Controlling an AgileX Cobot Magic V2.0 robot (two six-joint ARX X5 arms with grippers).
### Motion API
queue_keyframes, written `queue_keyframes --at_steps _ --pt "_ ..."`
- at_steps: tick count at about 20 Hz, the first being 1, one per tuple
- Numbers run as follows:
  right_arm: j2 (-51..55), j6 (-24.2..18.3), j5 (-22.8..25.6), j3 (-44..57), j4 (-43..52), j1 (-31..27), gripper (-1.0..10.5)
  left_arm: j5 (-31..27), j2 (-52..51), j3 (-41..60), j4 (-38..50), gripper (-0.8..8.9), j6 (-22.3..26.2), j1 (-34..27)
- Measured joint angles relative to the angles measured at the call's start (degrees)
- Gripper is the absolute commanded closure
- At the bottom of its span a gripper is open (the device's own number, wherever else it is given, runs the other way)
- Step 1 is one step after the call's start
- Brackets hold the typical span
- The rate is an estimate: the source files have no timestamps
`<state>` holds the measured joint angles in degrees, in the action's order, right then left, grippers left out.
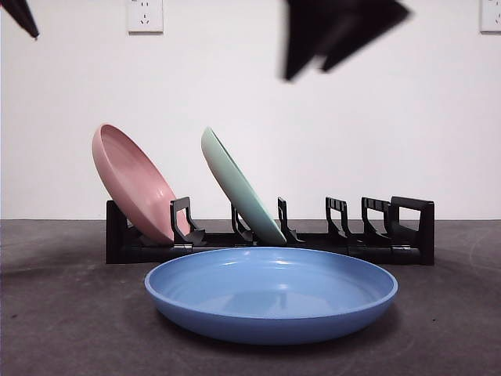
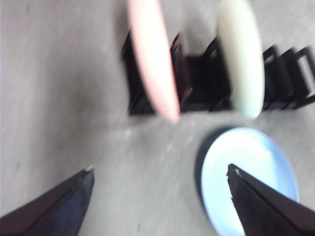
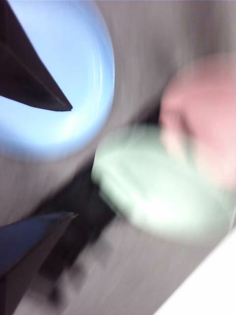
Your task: Place the plate
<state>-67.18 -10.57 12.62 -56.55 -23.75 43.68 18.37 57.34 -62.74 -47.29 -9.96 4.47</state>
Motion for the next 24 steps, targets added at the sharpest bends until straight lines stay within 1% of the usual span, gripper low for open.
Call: queue_keyframes --at_steps 1,2,4,6,8,10,11,12,13,15,18,20,22,24 --pt "0.57 -0.15 -2.58 0.00 0.55 -5.07 6.2 0.00 0.07 0.00 1.90 3.80 -0.22 0.59" --pt "1.20 -0.11 -6.38 0.00 0.90 -10.78 6.2 0.00 0.46 -0.02 4.02 3.80 -0.79 1.22" --pt "1.57 1.75 -13.42 -0.87 -1.64 -20.00 6.2 0.00 2.62 -1.25 5.27 3.80 -2.23 2.05" --pt "1.57 5.05 -18.99 -2.54 -4.63 -27.04 6.2 -0.02 6.84 -4.92 3.76 3.81 -3.15 2.67" --pt "1.57 7.28 -21.49 -4.24 -6.38 -30.93 6.2 -0.17 11.30 -10.05 1.70 3.85 -3.19 3.50" --pt "1.57 8.96 -22.38 -5.68 -6.93 -33.31 6.2 -0.46 16.63 -17.07 -1.01 3.88 -3.13 4.24" --pt "1.57 9.38 -22.84 -6.05 -6.91 -33.68 6.2 -0.48 19.02 -20.24 -2.58 4.01 -2.97 4.46" --pt "1.57 9.62 -23.12 -6.21 -6.86 -33.73 6.2 -0.81 22.10 -24.22 -5.09 4.35 -2.56 4.81" --pt "1.57 9.77 -23.17 -6.21 -6.88 -33.70 6.2 -2.01 24.79 -27.50 -7.41 4.47 -1.99 5.27" --pt "1.57 9.99 -23.54 -6.21 -6.91 -33.57 6.2 -6.54 30.93 -34.56 -13.11 4.47 -0.57 6.78" --pt "1.57 9.99 -24.55 -6.21 -6.88 -33.57 6.2 -15.82 40.06 -44.48 -21.53 4.46 1.86 9.60" --pt "1.57 9.99 -24.59 -6.21 -6.88 -33.57 6.2 -20.85 45.51 -51.43 -25.14 4.46 3.08 11.23" --pt "1.57 9.99 -24.57 -6.21 -6.88 -33.57 6.2 -24.48 50.01 -57.77 -27.26 4.46 4.28 12.76" --pt "1.57 9.99 -24.57 -6.21 -6.88 -33.57 6.2 -29.14 53.72 -62.18 -28.83 4.46 5.84 14.34"
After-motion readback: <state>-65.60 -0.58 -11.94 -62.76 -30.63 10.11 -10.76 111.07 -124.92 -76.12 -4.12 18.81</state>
